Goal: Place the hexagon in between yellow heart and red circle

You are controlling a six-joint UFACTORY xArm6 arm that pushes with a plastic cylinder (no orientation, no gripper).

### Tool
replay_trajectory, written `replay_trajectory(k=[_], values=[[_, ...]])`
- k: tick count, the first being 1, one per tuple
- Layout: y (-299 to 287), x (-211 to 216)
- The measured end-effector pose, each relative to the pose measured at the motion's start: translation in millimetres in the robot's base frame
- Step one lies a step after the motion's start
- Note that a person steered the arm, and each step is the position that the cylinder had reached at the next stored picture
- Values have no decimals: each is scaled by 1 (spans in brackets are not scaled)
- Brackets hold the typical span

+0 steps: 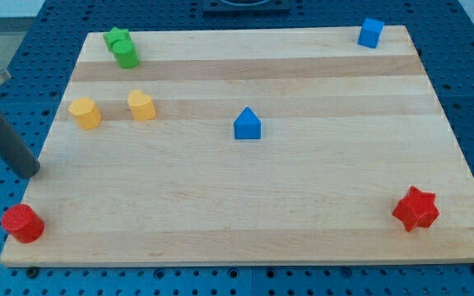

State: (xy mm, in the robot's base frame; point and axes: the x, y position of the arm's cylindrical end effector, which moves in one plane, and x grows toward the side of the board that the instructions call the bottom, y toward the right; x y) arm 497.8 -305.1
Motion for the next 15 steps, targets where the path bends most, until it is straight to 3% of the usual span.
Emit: replay_trajectory(k=[4,10,12,15], values=[[1,-14],[11,-144],[48,-121],[48,-103]])
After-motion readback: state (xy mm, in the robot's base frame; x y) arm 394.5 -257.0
